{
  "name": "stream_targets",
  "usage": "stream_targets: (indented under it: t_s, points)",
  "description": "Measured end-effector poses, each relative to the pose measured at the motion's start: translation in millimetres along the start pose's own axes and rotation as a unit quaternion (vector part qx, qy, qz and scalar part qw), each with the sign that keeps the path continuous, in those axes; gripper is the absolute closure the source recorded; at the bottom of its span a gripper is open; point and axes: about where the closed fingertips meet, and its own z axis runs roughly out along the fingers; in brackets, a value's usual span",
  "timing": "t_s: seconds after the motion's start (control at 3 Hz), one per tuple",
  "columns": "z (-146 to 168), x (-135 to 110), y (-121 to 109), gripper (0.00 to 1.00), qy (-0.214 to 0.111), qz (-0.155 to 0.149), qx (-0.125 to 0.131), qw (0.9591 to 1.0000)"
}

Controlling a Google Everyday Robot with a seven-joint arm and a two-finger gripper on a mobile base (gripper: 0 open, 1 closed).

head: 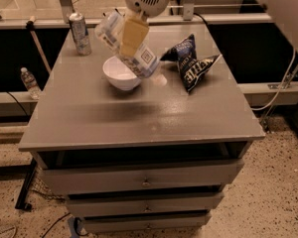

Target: Pick blue plastic bottle from white bowl and place on counter

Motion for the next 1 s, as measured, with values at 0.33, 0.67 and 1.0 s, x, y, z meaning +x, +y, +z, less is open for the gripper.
stream_targets:
  t_s: [0.33, 0.67, 1.0]
  points:
    - [17, 6, 18, 1.0, 0.041, -0.018, -0.03, 0.9985]
    - [42, 13, 30, 1.0, 0.085, -0.035, -0.061, 0.9939]
    - [58, 17, 37, 1.0, 0.108, -0.045, -0.077, 0.9902]
